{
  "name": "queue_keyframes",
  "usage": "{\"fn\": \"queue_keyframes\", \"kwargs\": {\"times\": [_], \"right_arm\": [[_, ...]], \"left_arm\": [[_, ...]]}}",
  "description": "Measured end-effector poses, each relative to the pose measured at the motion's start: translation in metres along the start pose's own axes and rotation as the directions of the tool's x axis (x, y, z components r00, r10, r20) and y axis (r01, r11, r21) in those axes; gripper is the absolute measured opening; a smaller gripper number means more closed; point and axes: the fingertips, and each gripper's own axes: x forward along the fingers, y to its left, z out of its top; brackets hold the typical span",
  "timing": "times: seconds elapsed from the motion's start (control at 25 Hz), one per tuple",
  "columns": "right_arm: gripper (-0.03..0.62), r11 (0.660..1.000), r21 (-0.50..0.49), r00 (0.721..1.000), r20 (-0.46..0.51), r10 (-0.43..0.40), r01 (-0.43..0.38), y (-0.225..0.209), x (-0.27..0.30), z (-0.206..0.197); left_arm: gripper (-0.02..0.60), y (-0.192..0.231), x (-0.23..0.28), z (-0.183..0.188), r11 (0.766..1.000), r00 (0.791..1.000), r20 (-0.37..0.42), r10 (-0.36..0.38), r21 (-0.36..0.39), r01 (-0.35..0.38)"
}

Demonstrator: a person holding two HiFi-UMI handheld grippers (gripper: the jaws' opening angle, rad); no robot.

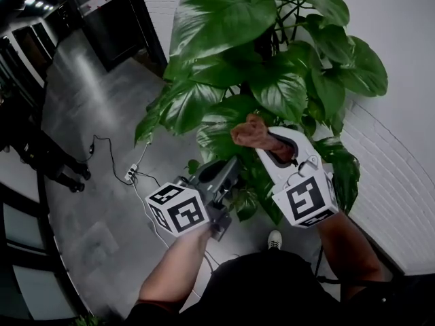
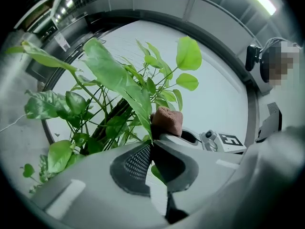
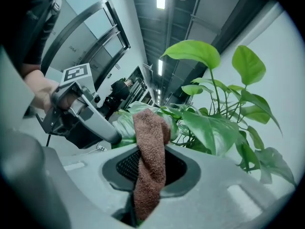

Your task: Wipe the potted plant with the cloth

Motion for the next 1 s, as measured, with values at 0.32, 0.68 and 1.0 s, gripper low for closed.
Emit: {"fn": "queue_keyframes", "kwargs": {"times": [0.32,0.68,1.0], "right_arm": [[0.069,0.999,0.038,0.999,0.02,0.03,-0.03,0.023,-0.009,0.006],[0.069,0.994,0.084,0.997,0.029,0.069,-0.071,0.042,-0.015,0.009],[0.069,0.98,0.156,0.992,0.053,0.116,-0.123,0.053,-0.021,0.008]], "left_arm": [[0.023,-0.004,0.0,0.001,1.0,1.0,-0.022,-0.001,0.013,0.002],[0.023,-0.005,-0.002,0.003,0.999,1.0,-0.028,0.002,0.034,-0.001],[0.023,-0.002,-0.002,0.003,0.999,1.0,-0.025,0.002,0.039,-0.001]]}}
